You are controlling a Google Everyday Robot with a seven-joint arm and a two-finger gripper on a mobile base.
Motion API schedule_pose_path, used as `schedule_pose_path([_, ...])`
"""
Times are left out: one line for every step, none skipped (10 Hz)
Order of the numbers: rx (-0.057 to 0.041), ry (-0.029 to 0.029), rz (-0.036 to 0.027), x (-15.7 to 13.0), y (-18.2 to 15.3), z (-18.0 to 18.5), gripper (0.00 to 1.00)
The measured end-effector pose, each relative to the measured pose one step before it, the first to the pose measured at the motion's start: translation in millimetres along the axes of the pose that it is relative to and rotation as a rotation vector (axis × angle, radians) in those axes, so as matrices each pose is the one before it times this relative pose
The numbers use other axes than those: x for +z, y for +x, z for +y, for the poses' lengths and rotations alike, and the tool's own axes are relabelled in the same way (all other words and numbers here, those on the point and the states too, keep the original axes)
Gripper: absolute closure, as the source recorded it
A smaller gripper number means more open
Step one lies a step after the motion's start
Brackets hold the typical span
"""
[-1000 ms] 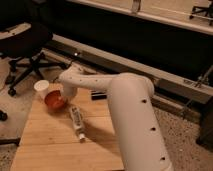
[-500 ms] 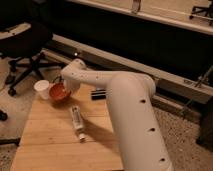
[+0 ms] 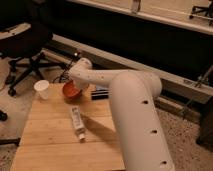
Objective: Drag the ceramic bowl in a circle
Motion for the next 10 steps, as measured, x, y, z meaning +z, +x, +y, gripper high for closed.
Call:
schedule_pose_path([0.01608, -0.01915, 0.00092, 1.84, 0.51, 8.9, 1.0])
schedule_pose_path([0.01581, -0.01612, -0.00038, 1.42, -0.12, 8.08, 1.0])
schedule_pose_path([0.0113, -0.01402, -0.00064, 0.06, 0.01, 7.35, 1.0])
schedule_pose_path([0.01233, -0.02111, 0.00229, -2.59, 0.21, 11.79, 1.0])
schedule_pose_path([0.00567, -0.02097, 0.00323, -3.55, -0.59, 11.5, 1.0])
schedule_pose_path([0.00023, -0.0283, 0.00425, -4.42, -1.8, 14.25, 1.0])
schedule_pose_path([-0.00499, -0.02628, 0.00022, -2.61, -3.61, 11.54, 1.0])
schedule_pose_path([-0.01465, -0.05102, -0.00785, -2.57, -10.89, 20.06, 1.0])
schedule_pose_path([-0.01136, -0.03892, -0.01116, 1.26, -9.87, 14.1, 1.0])
schedule_pose_path([-0.00997, -0.03905, -0.01675, 4.0, -11.92, 13.15, 1.0])
